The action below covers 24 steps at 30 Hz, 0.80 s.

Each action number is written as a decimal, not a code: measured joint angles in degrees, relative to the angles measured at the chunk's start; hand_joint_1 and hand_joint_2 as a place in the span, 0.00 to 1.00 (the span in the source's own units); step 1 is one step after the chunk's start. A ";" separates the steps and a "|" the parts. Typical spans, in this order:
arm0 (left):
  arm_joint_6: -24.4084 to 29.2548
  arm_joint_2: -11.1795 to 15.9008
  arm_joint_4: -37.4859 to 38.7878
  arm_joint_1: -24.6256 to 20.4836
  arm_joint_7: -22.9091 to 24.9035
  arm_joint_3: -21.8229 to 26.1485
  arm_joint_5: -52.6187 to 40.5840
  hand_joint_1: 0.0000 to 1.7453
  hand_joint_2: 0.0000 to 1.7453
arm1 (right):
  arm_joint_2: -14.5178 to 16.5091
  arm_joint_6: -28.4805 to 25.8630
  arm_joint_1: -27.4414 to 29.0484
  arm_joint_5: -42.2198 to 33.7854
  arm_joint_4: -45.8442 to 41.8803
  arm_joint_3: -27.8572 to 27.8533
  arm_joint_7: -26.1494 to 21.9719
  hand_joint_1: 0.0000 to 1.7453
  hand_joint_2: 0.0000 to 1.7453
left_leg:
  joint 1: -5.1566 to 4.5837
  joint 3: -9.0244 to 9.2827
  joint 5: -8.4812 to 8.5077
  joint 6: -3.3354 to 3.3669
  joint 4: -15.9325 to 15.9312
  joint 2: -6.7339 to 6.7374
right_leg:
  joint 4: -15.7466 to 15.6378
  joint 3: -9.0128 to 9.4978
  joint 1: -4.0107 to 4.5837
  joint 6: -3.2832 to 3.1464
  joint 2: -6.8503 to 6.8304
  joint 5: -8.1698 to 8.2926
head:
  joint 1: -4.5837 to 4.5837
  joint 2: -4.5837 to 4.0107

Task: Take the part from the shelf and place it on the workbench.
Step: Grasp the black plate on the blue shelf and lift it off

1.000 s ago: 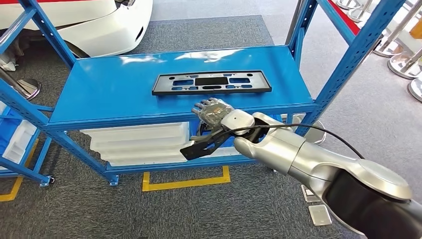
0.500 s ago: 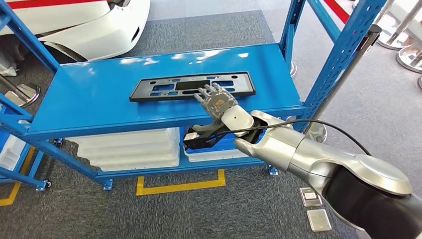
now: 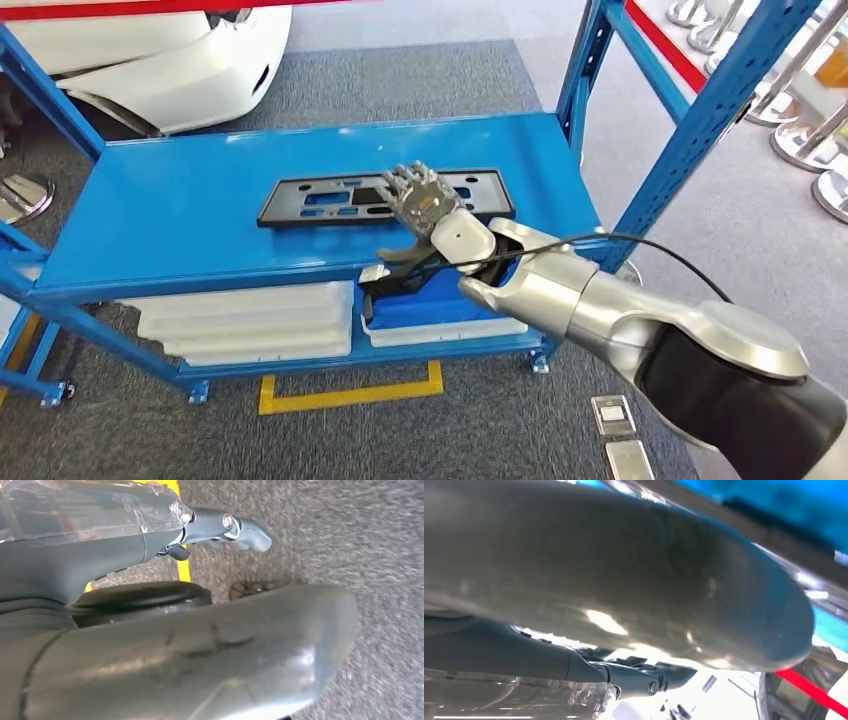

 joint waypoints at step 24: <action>0.06 -0.15 0.05 0.03 0.33 -0.25 0.30 0.00 0.00 | -0.05 -4.56 1.35 -0.07 0.23 -1.01 -1.11 0.00 0.00 | 0.77 1.07 -2.62 -2.38 0.81 -0.32 | -5.18 -3.59 0.03 -1.06 -0.08 6.68 | 1.37 0.00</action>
